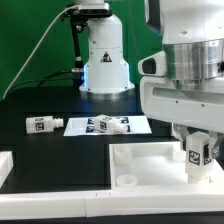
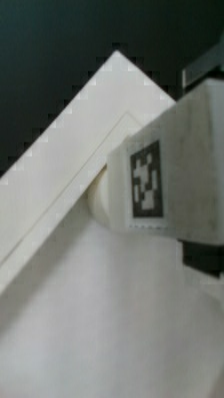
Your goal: Assemble one leg
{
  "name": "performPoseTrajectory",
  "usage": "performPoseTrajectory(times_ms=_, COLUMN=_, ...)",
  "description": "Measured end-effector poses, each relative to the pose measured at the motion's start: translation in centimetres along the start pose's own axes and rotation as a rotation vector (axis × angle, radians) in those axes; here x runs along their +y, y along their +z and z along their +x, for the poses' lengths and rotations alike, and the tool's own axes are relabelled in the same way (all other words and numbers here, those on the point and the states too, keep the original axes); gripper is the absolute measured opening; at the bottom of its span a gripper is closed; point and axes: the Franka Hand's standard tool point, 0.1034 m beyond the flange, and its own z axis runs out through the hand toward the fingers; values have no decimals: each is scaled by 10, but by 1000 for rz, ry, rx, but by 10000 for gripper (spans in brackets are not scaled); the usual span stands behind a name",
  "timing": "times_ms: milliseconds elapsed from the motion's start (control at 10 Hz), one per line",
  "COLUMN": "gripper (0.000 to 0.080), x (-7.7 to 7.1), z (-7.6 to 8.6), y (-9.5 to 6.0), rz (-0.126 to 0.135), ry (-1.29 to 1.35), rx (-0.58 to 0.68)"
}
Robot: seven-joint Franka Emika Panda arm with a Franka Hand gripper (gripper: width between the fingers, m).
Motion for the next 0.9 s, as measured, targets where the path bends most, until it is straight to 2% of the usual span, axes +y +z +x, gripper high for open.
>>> performPoseTrajectory(times_ms=300, gripper=284, x=0, z=1, y=1, rz=12, ry=325, rx=-29)
performPoseTrajectory(times_ms=400, gripper=284, x=1, z=1, y=1, rz=14, ry=361, rx=-36)
performPoseTrajectory(times_ms=500, gripper=332, x=1, z=1, y=1, rz=14, ry=347, rx=-35)
performPoseTrajectory(times_ms=600, gripper=332, x=1, z=1, y=1, rz=14, ry=286, rx=-33)
performPoseTrajectory(times_ms=700, gripper=522, x=1, z=0, y=1, rz=14, ry=168, rx=-30)
performPoseTrajectory(times_ms=800, gripper=522, x=0, z=0, y=0, rz=15, ry=11, rx=-27)
performPoseTrajectory(times_ms=900, gripper=623, x=0, z=-1, y=0, rz=17, ry=-129, rx=-25)
